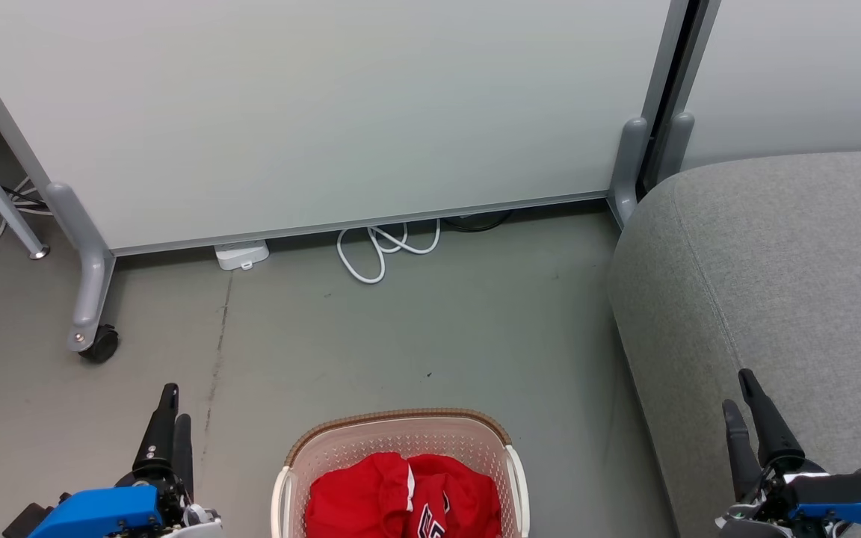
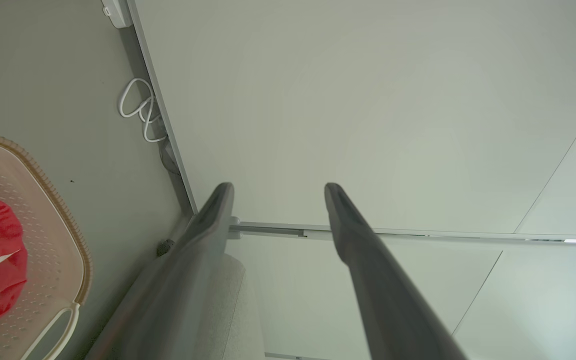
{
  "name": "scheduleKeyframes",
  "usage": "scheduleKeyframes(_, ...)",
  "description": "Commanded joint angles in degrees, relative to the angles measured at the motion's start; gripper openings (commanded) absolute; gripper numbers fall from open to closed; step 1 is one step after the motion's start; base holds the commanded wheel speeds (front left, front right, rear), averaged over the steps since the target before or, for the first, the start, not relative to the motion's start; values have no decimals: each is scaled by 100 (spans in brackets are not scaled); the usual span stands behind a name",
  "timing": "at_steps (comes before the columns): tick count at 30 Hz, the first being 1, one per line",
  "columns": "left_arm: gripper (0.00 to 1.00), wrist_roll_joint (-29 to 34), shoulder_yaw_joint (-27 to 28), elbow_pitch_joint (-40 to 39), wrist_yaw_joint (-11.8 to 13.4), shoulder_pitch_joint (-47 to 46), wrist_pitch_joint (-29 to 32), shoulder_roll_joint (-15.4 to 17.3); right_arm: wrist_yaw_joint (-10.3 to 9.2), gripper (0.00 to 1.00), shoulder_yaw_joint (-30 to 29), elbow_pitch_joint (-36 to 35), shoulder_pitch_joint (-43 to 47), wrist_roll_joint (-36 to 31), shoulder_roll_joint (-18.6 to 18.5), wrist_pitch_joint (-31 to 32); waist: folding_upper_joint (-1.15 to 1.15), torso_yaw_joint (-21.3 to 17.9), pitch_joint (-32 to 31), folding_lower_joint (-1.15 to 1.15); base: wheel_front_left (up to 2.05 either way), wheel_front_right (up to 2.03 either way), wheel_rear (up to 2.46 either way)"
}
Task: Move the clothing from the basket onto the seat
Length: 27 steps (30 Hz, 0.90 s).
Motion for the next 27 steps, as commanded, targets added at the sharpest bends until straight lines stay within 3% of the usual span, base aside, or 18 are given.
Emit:
scheduleKeyframes(1, 100, 114, -45, -110, 4, -148, -80, 35, 7, 100, 23, -115, -105, -173, -18, -96, 0, 0, 0, 0, 0, 0, 0)
scheduleKeyframes(7, 100, 558, -106, -153, 77, -160, -247, 39, 8, 100, 29, -125, -108, -715, -23, -262, 0, 0, 1, 0, 0, 0, 0)
scheduleKeyframes(27, 100, 3095, -505, -339, 218, -172, -723, 62, 12, 100, 151, -388, -28, -3284, -37, -740, 0, 13, 6, 0, 0, 0, 0)
